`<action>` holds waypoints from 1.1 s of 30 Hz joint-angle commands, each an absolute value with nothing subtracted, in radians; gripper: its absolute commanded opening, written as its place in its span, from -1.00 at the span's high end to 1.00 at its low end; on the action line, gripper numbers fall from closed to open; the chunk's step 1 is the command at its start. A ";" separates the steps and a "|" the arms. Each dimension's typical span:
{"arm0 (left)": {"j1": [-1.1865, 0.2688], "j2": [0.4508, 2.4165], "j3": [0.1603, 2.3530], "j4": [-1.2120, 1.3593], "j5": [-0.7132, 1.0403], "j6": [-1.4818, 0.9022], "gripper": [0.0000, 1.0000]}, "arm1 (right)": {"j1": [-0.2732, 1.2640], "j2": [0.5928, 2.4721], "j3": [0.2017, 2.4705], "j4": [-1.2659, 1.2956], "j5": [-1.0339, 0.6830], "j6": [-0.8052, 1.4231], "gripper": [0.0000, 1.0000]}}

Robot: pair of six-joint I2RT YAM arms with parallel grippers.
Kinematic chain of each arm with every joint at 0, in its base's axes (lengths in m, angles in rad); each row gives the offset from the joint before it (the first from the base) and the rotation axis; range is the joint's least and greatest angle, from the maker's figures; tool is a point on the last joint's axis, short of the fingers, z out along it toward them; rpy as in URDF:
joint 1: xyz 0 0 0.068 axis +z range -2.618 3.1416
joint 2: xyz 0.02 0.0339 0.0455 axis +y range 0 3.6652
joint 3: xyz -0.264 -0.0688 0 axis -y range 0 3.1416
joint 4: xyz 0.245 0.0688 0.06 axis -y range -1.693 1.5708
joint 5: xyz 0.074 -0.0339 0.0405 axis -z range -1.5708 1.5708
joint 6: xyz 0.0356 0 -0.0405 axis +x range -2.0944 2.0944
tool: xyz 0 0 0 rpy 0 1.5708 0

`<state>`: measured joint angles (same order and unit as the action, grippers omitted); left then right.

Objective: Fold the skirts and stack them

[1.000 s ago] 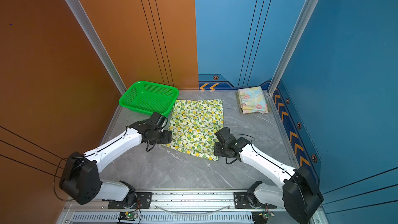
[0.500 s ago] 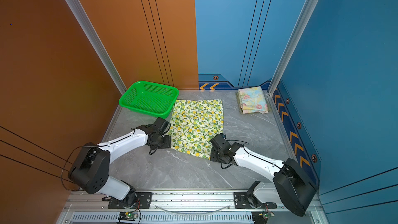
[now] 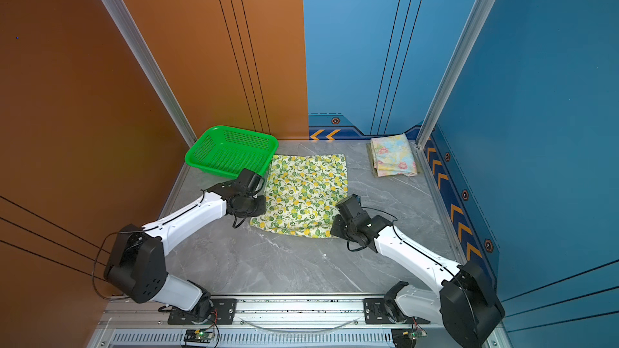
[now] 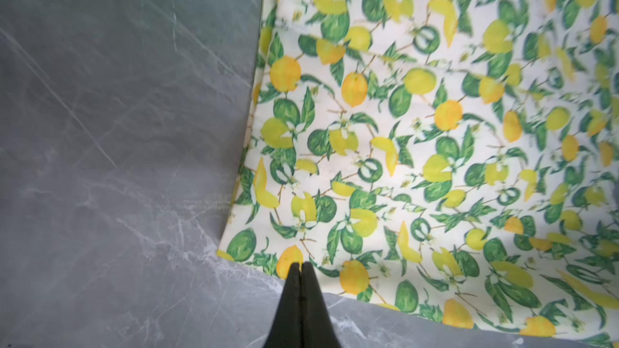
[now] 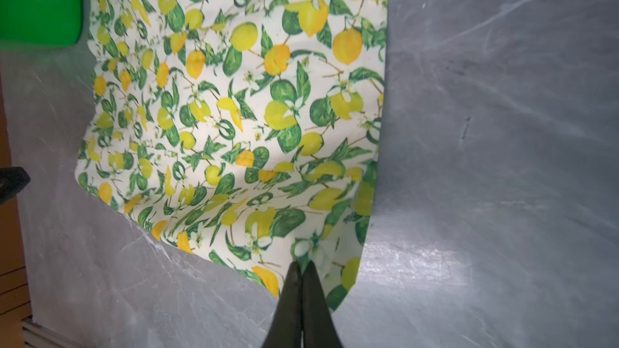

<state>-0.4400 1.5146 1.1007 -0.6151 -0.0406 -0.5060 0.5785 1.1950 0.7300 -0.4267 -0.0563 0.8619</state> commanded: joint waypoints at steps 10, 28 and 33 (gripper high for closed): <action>-0.420 1.552 1.122 -0.676 -0.032 -0.477 -0.29 | 0.519 1.116 0.732 -0.621 0.006 0.750 -0.22; -0.415 1.547 0.881 -0.539 -0.041 -0.542 -0.32 | 0.581 1.171 0.555 -0.413 -0.055 0.799 -0.10; -0.418 1.561 0.878 -0.474 -0.041 -0.537 -0.13 | 0.580 1.218 0.534 -0.301 -0.076 0.805 0.06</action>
